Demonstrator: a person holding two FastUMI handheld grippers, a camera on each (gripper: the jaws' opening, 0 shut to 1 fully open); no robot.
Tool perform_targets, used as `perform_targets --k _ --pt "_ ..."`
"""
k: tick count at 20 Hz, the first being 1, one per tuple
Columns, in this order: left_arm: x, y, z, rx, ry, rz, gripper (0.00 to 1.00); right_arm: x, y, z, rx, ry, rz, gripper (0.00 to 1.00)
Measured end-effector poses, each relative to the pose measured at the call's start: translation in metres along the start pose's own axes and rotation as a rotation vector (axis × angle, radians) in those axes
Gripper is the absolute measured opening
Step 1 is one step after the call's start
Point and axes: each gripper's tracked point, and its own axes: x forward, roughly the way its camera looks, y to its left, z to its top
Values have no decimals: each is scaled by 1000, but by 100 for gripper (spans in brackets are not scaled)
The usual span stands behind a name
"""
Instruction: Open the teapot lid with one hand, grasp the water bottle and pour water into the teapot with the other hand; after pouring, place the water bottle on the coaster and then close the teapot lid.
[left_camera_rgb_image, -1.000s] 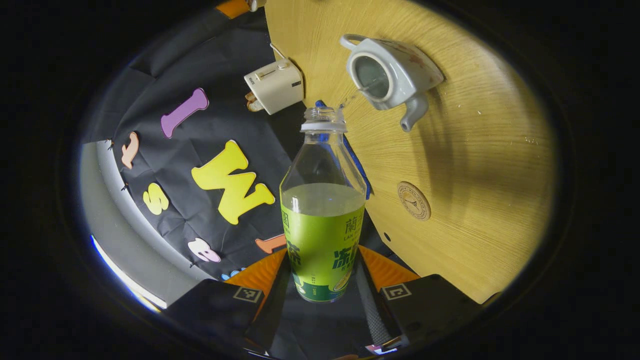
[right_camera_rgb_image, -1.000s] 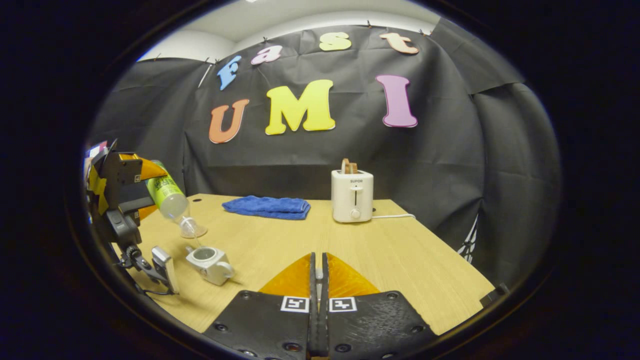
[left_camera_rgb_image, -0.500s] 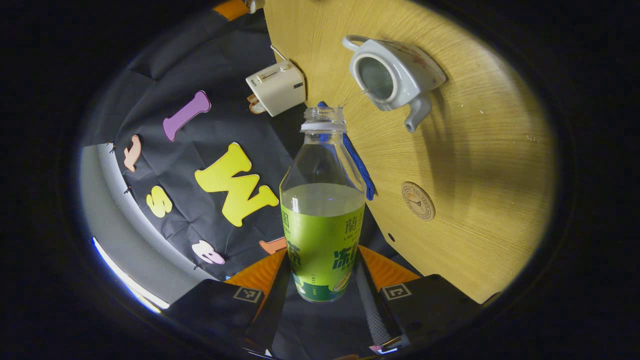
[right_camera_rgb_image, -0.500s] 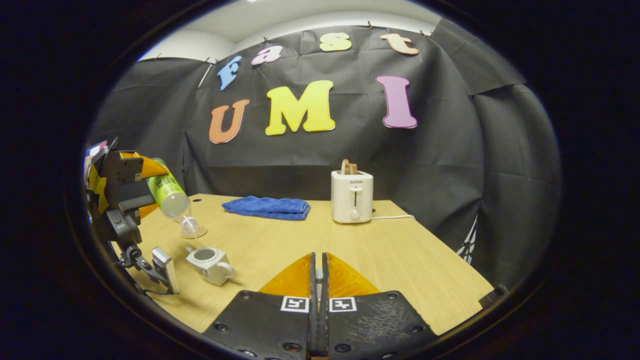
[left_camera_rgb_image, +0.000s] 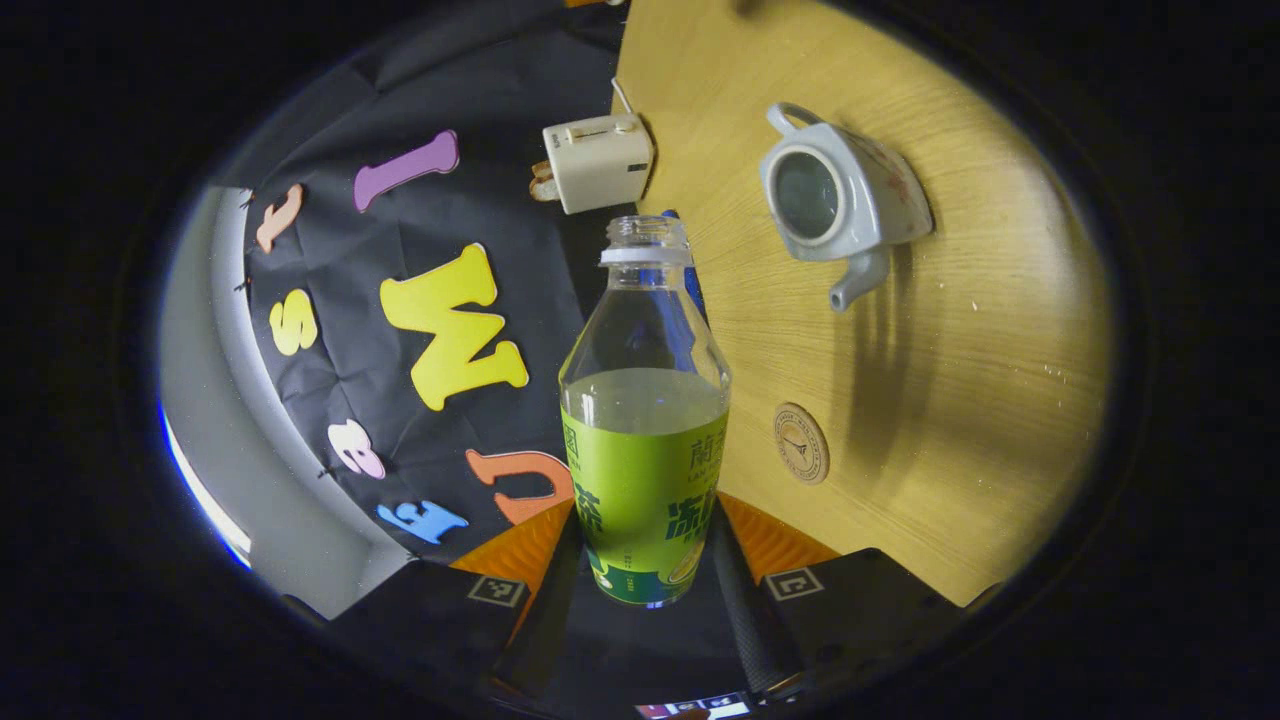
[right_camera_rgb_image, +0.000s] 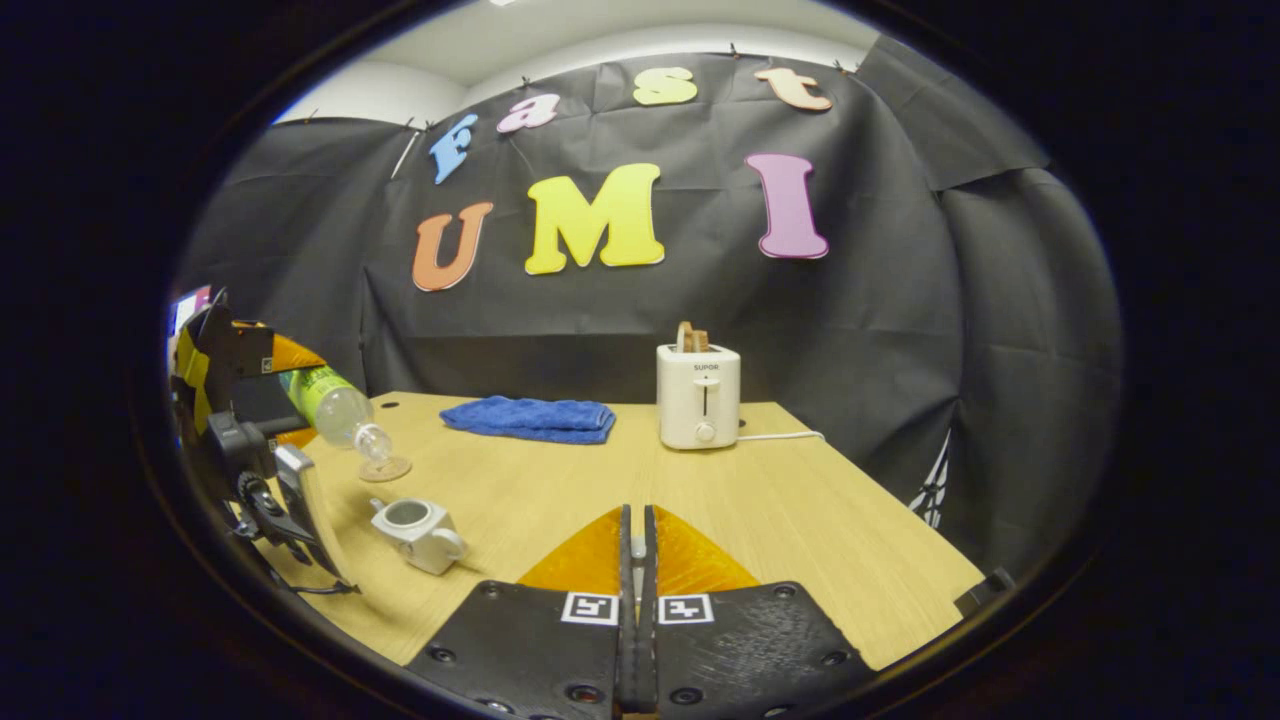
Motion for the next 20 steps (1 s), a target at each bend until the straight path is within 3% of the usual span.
perform_targets --k 3,5,12,17,20 --pt "1 -19 -7 -285 -1 -75 72 -2 3 5 -2 -5 -4 0" --pt "4 -16 -19 -462 21 -66 72 -4 5 12 -10 -16 -11 0" --pt "37 5 -52 -951 44 -21 72 -13 30 28 -33 -39 -4 0" --pt "64 2 -43 -1319 -47 -61 72 -14 45 36 -52 -47 1 0" --pt "73 -9 -37 -1484 -92 -111 72 -9 52 34 -54 -36 5 0"
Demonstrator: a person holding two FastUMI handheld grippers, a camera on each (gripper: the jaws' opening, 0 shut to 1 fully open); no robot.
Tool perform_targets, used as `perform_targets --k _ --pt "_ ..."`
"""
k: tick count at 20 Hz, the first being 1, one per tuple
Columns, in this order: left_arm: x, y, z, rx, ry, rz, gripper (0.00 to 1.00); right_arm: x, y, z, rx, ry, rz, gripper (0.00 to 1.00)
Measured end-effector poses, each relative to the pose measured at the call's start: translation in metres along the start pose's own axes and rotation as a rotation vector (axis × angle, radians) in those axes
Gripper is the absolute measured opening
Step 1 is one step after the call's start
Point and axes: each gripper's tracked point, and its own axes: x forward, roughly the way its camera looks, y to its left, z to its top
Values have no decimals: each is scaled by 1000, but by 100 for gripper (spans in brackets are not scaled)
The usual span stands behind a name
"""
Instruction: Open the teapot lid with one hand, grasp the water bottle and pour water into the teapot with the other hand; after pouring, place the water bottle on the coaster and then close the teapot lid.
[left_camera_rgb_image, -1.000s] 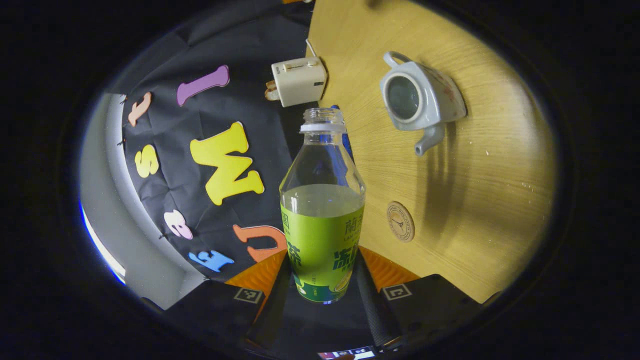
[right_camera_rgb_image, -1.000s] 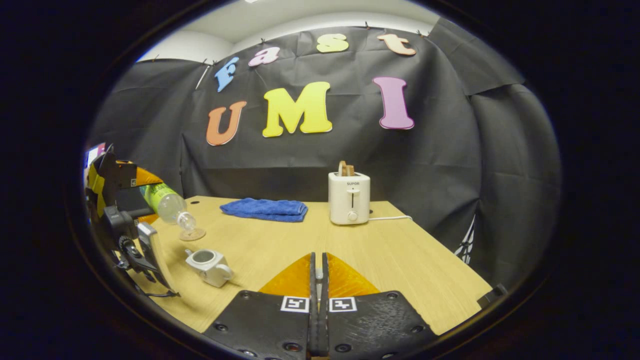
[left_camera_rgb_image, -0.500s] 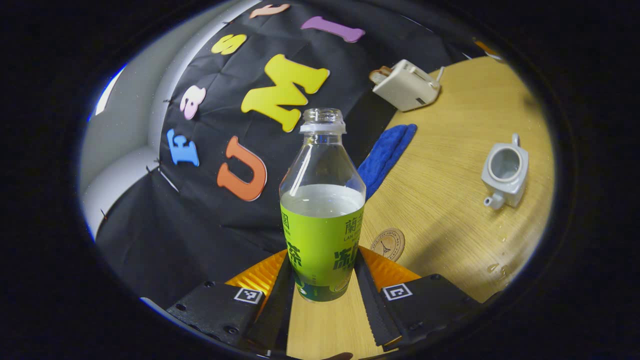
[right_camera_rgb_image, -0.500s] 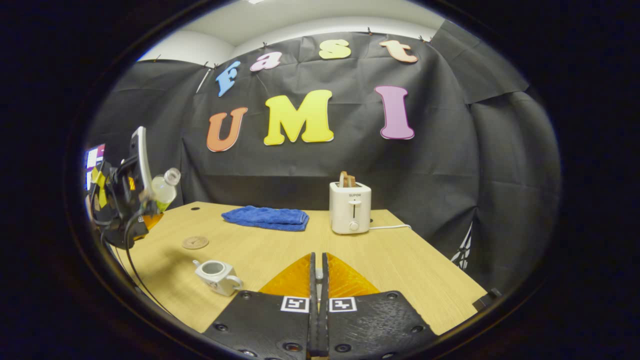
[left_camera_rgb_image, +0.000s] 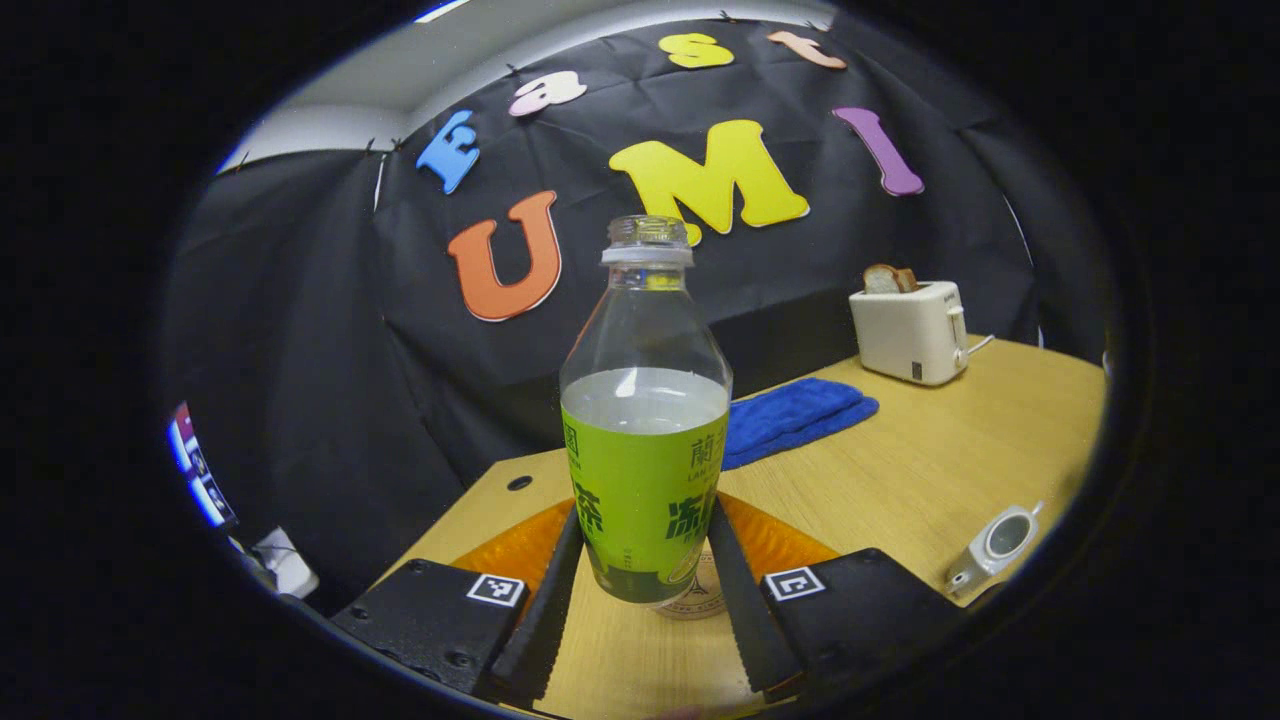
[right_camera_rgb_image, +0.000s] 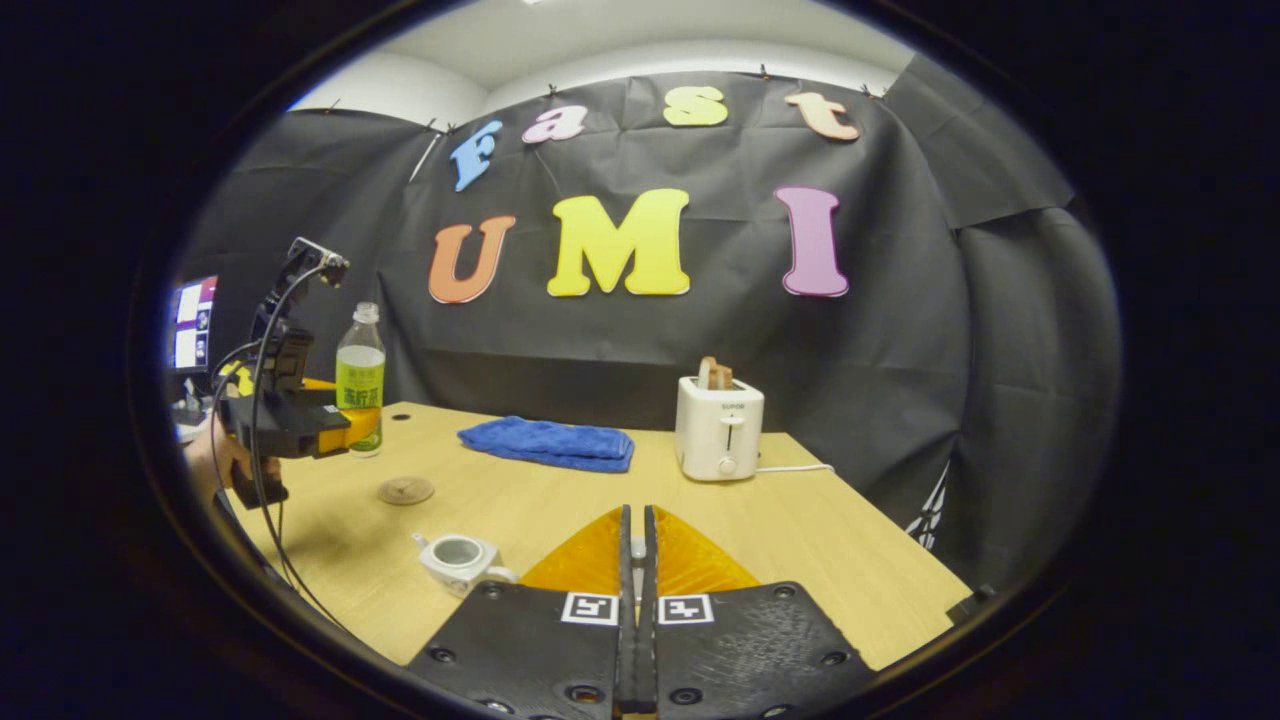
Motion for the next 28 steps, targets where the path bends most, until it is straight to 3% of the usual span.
perform_targets --k 3,9,23,26,28 --pt "33 -10 -18 -118 64 -73 72 5 5 -3 1 11 3 0" --pt "58 -2 -38 -256 101 -118 73 13 9 -5 -6 29 0 0" --pt "57 -8 -62 -254 159 -117 79 18 29 -3 -28 33 27 0" --pt "44 1 -55 -249 173 -96 89 18 41 1 -34 27 50 0" --pt "22 4 -41 -257 185 -100 90 19 51 3 -30 21 73 0"
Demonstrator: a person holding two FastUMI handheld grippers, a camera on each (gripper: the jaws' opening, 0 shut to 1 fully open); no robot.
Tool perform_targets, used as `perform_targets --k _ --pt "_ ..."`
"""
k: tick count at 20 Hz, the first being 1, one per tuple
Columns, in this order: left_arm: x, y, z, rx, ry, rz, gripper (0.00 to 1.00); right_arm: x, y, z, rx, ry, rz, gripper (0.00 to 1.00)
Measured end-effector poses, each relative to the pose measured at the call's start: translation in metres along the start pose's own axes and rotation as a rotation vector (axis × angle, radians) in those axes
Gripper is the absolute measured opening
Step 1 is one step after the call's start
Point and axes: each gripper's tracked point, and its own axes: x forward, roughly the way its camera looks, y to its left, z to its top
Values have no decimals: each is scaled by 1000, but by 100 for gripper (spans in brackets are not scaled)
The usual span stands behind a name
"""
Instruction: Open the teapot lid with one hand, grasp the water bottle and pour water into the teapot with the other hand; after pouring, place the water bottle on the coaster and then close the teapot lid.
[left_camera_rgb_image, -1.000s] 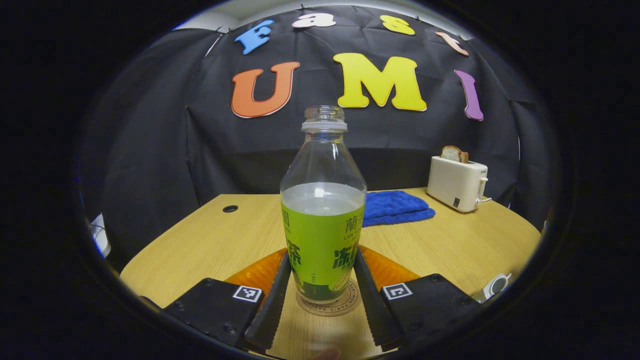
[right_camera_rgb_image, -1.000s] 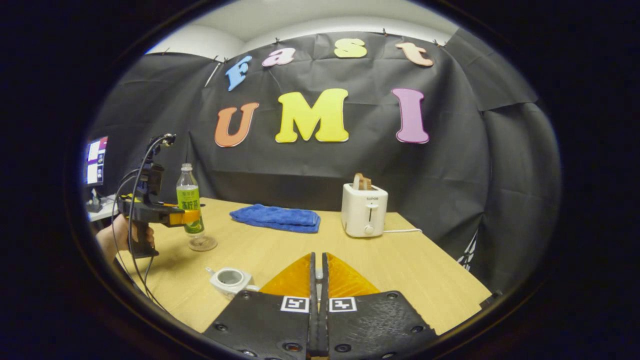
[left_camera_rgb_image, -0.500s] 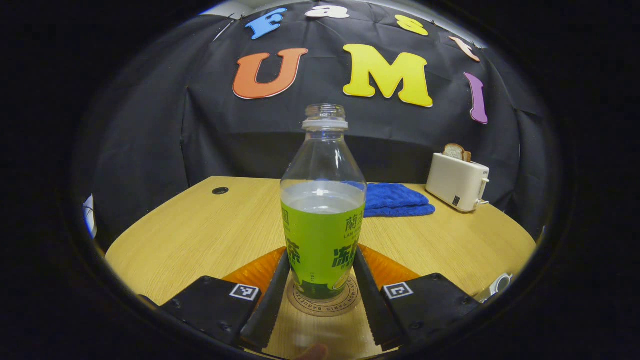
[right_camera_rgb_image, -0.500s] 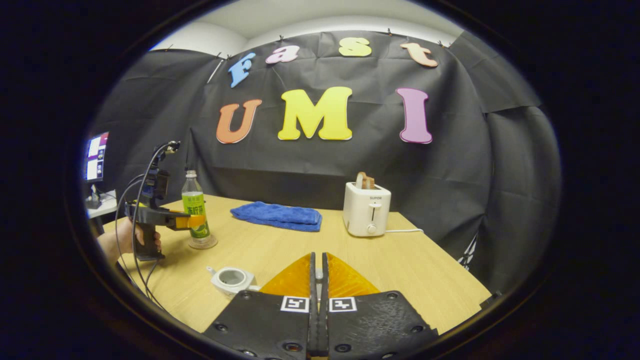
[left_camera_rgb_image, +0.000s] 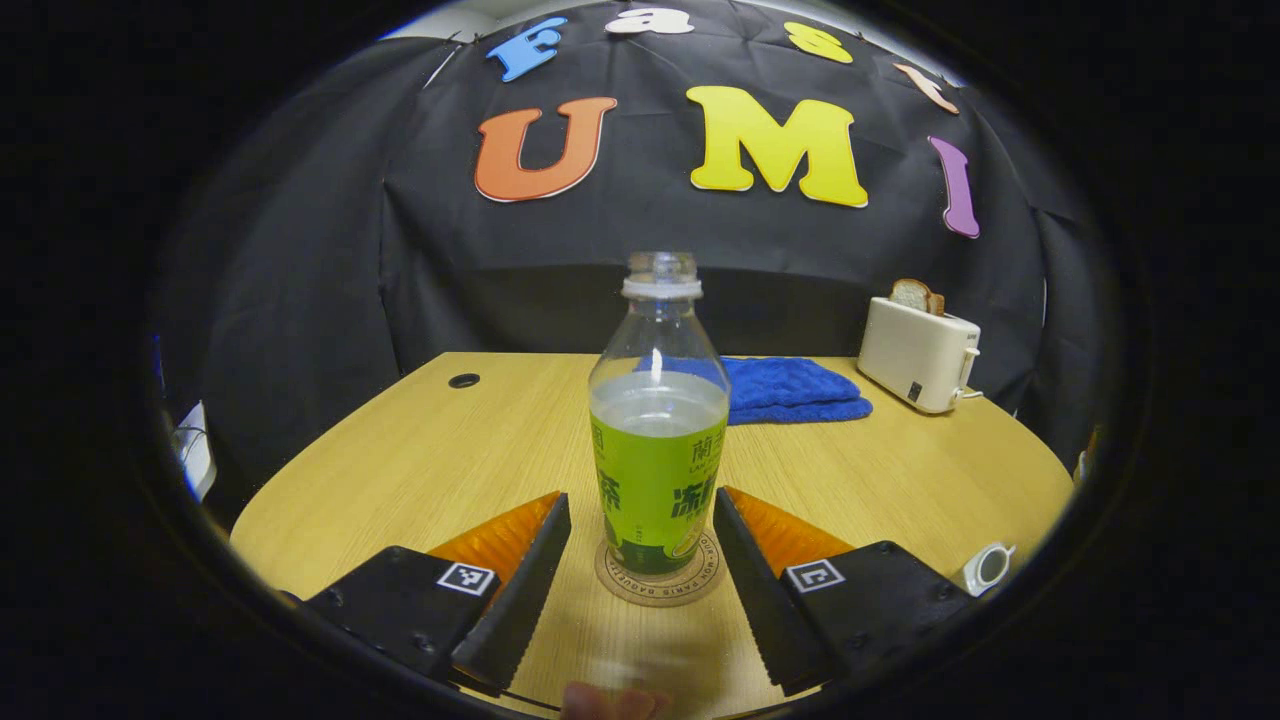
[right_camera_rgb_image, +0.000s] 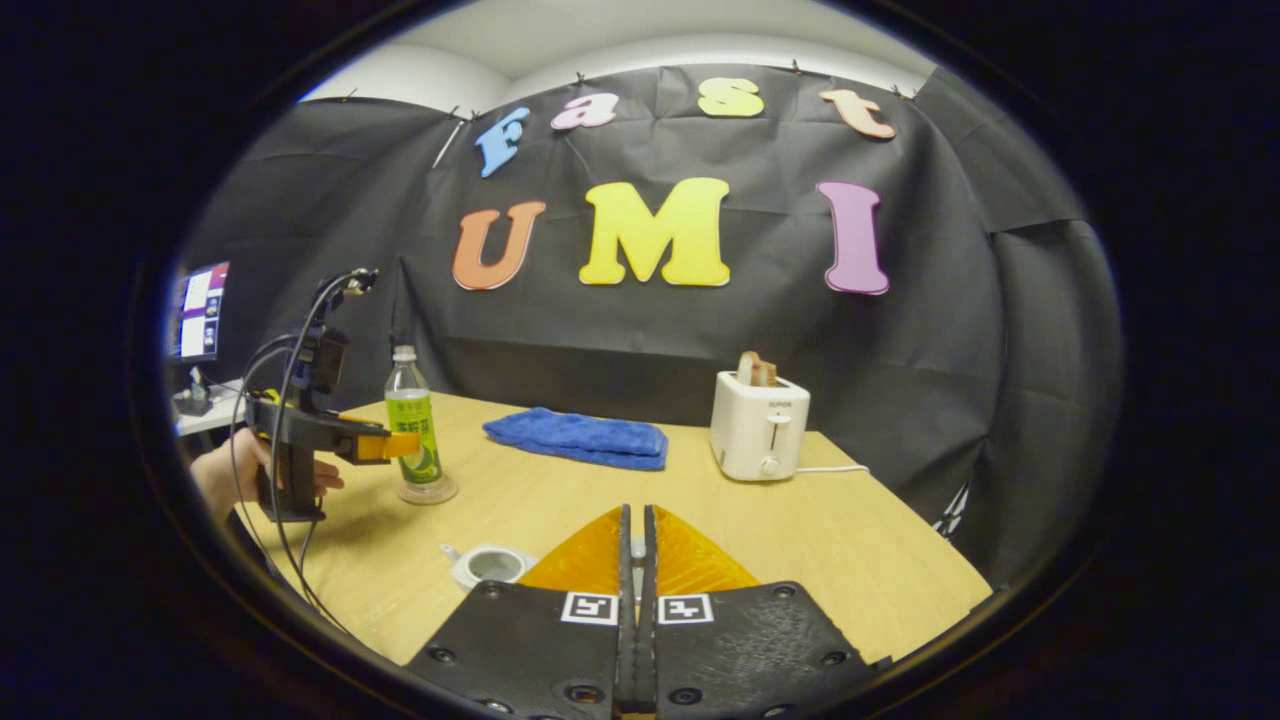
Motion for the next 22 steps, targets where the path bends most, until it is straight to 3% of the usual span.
perform_targets --k 4,12,15,22 --pt "-59 1 20 41 -18 22 90 1 24 3 8 -15 62 0" --pt "-166 10 52 4 -219 73 94 19 79 5 11 -58 196 0" --pt "-179 26 52 14 -257 124 94 33 89 -8 3 -36 211 0" --pt "-188 38 40 14 -270 167 94 54 97 -44 -19 29 203 0"
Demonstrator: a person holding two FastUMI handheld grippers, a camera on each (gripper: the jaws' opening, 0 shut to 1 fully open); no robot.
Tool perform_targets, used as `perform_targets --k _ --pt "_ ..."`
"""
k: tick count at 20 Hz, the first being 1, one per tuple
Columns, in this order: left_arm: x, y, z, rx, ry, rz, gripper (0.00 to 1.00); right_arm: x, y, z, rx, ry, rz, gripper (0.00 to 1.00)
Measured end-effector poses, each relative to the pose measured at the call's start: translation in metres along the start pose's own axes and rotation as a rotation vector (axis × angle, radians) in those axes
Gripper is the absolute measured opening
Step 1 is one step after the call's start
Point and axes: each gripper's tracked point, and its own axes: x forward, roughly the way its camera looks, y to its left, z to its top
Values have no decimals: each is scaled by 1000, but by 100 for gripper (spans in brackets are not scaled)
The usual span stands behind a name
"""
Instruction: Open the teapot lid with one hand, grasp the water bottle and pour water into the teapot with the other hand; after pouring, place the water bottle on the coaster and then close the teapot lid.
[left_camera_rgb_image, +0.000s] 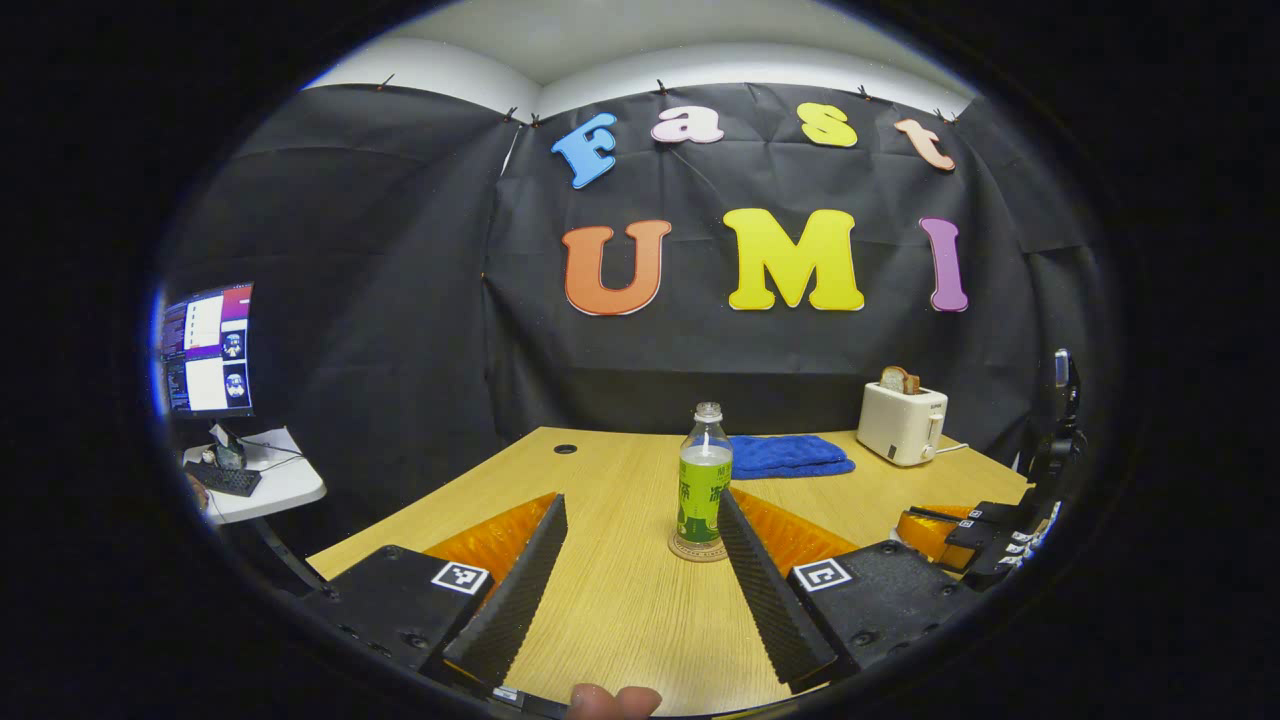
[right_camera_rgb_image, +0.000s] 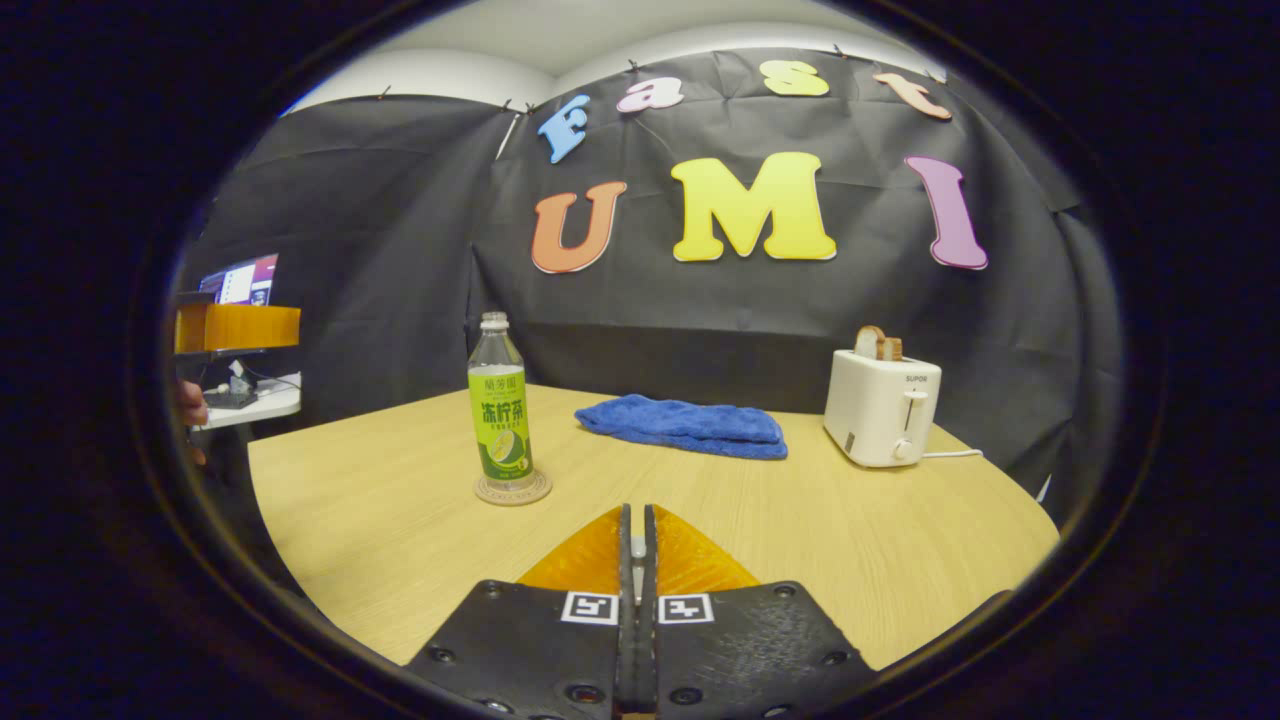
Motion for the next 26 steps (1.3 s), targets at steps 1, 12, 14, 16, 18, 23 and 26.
perform_targets --k 1,12,14,16,18,23,26 --pt "1 -1 -1 4 0 -1 94 0 -1 -2 -4 0 -5 0" --pt "3 -11 -8 15 2 -22 95 0 1 -3 -29 -30 -30 0" --pt "3 -12 -8 19 2 -21 94 0 2 -4 -26 -31 -31 0" --pt "4 -12 -8 20 1 -22 94 -3 1 -6 -14 -30 -26 0" --pt "6 -12 -9 23 -2 -21 94 -5 2 -10 2 -29 -16 0" --pt "9 -19 -14 23 5 -40 94 2 6 -9 -13 -42 -16 0" --pt "11 -18 -15 32 7 -37 94 3 4 -14 14 -32 -14 0"
